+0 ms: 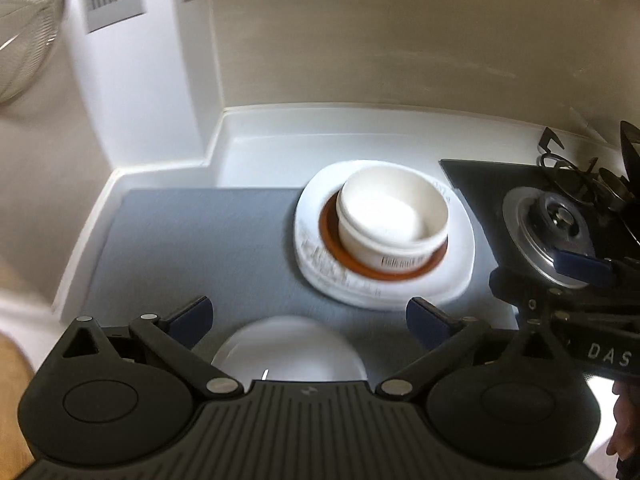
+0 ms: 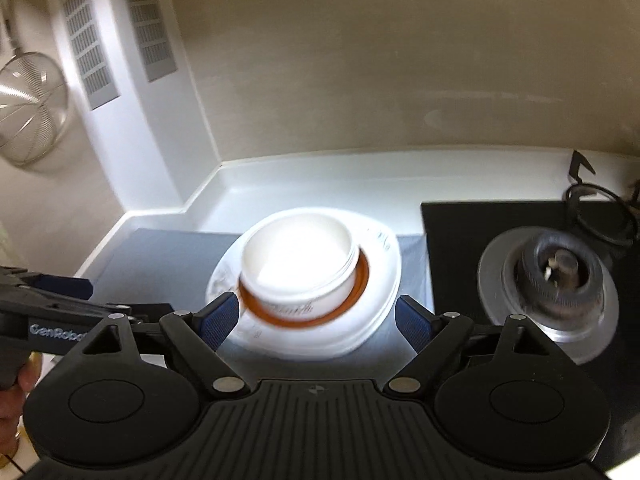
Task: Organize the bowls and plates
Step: 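Withdraw both grippers and move toward the teal swirl bowl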
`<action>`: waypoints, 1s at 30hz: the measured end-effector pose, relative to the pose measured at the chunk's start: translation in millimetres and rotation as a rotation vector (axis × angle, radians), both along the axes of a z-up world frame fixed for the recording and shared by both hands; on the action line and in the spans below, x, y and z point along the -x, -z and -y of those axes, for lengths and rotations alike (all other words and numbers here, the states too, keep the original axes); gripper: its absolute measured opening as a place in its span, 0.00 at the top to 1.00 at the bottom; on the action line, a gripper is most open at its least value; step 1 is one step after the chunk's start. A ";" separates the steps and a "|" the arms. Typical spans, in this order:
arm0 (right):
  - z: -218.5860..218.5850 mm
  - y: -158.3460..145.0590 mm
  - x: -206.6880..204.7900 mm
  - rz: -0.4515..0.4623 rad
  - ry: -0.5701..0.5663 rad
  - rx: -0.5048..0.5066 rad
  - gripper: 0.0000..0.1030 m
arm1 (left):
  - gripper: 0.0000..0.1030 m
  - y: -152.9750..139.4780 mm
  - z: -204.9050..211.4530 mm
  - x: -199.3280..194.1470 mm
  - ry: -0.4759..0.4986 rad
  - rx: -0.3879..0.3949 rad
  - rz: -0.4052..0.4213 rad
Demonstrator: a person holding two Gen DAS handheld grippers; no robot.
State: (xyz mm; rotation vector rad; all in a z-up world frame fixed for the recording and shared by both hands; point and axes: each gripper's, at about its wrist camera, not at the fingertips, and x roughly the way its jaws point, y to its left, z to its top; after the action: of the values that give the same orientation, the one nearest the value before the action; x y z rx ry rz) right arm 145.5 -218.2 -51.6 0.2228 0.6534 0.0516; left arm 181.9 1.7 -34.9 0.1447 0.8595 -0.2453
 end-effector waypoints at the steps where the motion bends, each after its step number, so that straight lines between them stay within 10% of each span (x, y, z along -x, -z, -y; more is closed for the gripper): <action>1: -4.1 -0.5 7.2 0.003 -0.002 0.001 0.16 | 0.00 -0.3 -5.9 8.7 -0.006 0.001 0.007; 30: -68.8 -7.6 69.1 0.006 -0.131 0.078 0.14 | 0.00 -0.2 -101.1 88.7 -0.144 -0.034 0.005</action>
State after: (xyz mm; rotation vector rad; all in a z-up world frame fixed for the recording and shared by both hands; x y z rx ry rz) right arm 76.4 -149.4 -44.0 0.1043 0.6624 0.1525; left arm 93.3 102.9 -34.8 0.1145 0.8651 -0.0960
